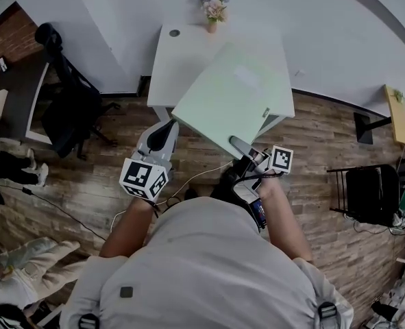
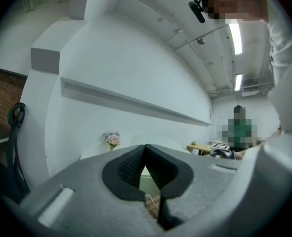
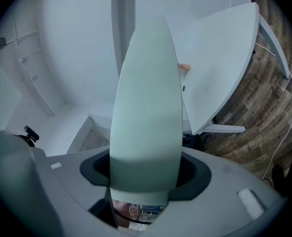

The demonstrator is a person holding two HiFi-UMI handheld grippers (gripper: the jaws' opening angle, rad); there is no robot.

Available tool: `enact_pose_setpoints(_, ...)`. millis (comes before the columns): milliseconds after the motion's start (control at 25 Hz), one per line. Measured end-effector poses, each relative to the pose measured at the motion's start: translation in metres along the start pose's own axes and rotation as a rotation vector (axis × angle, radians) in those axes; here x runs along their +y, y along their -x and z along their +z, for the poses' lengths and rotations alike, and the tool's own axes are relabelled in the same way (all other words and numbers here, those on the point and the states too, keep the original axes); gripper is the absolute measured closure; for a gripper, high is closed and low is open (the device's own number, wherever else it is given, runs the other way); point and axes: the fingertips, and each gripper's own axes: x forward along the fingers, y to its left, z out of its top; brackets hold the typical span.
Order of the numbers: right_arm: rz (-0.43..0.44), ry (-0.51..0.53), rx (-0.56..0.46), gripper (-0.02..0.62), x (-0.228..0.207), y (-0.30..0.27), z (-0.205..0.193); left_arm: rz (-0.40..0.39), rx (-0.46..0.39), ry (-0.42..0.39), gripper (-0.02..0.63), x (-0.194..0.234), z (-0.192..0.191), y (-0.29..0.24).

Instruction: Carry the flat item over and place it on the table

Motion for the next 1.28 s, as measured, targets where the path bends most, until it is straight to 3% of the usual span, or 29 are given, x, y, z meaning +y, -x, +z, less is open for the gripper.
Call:
enact_pose_setpoints(520, 0.025, 0.001, 0.138, 0.301, -0.025, -0.001, 0.099, 0.128, 0.014, -0.010, 0.606, 0.000, 0.001, -0.091)
enact_pose_setpoints(840, 0.030, 0.003, 0.202, 0.299, -0.033, 0.028, 0.174, 0.155, 0.003, -0.006, 0.606, -0.029, 0.006, -0.176)
enact_pose_setpoints(1280, 0.038, -0.023, 0.270, 0.299, -0.049, 0.035, 0.213, 0.222, 0.008, 0.001, 0.606, -0.034, 0.008, -0.217)
